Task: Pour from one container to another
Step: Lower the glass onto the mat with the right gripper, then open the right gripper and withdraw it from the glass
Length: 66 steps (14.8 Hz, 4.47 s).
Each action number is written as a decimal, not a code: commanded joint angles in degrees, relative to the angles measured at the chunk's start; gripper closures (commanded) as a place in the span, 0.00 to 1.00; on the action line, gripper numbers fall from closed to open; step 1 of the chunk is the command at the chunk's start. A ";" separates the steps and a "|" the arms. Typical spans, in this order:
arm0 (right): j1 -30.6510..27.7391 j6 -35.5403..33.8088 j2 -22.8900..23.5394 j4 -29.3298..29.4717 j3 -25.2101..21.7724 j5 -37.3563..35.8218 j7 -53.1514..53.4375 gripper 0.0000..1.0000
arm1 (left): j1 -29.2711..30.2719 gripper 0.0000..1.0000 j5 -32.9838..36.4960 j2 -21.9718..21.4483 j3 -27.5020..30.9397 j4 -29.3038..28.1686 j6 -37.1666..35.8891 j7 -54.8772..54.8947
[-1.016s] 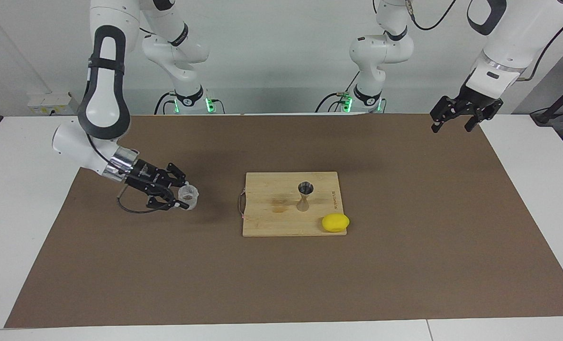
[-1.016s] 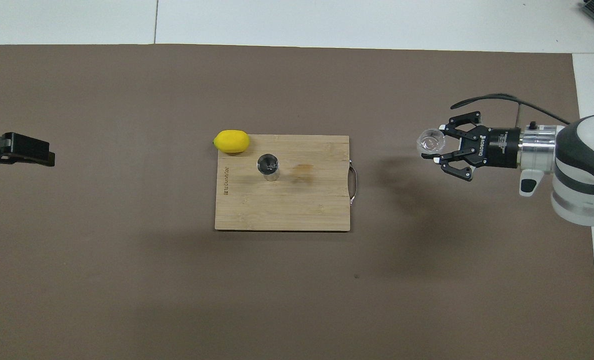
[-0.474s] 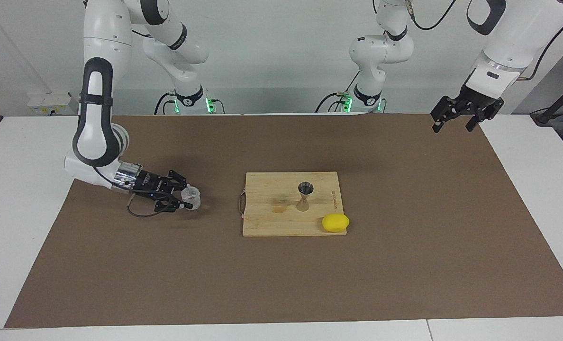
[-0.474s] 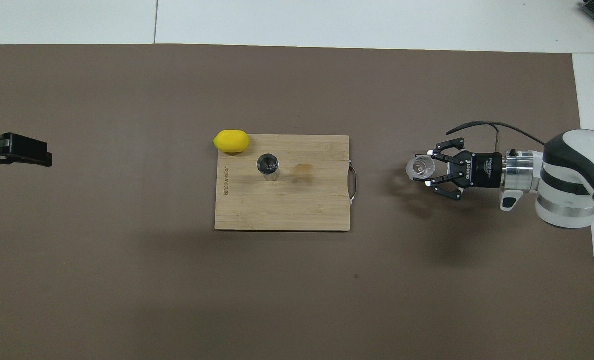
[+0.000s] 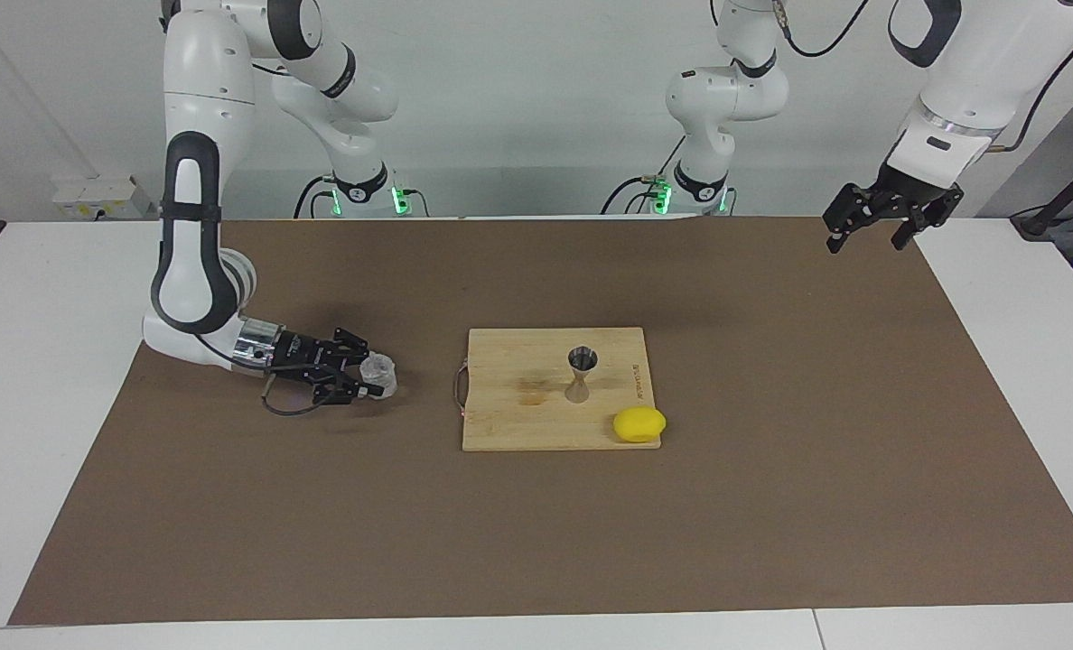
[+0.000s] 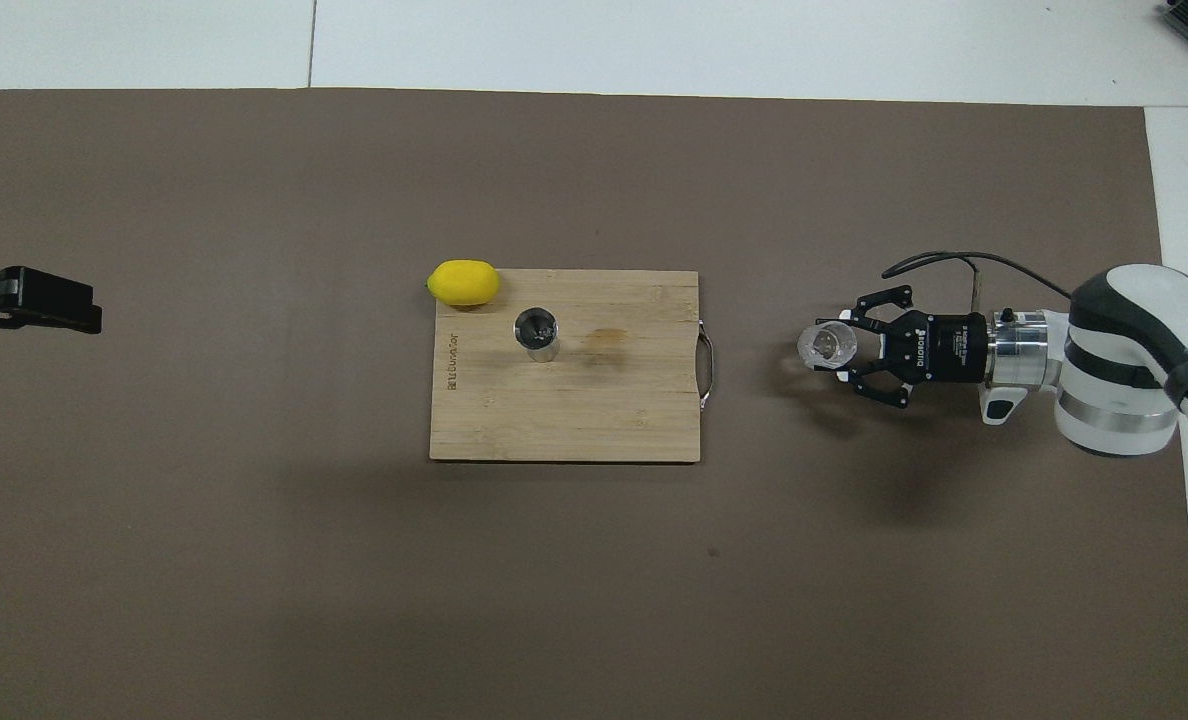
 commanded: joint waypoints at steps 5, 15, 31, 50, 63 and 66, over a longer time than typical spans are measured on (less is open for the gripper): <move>-2.47 -0.49 1.45 0.46 0.15 -0.74 -2.94 1.00 | -0.47 0.00 1.36 -0.03 0.10 0.92 -1.28 -0.82; -3.00 -0.58 4.08 0.81 0.32 -0.92 -4.78 1.00 | -0.38 0.00 1.36 -0.03 0.09 0.92 -0.93 -0.82; -3.09 -2.24 3.30 1.42 0.23 -1.45 -5.05 0.00 | -0.38 0.00 1.36 -0.12 0.09 0.84 -0.75 -0.82; 2.10 1.09 -15.95 7.66 -0.12 -46.35 0.49 0.00 | -0.21 0.00 1.36 -0.38 0.09 0.66 -0.66 -0.82; 5.44 0.83 -22.45 13.55 1.28 -71.22 -16.46 0.00 | -0.12 0.00 1.36 -0.29 0.09 0.57 -0.57 -0.73; 5.52 -3.55 -23.34 17.93 1.73 -73.17 -19.98 0.00 | -0.12 0.00 1.36 -0.29 0.09 0.57 -0.49 -0.73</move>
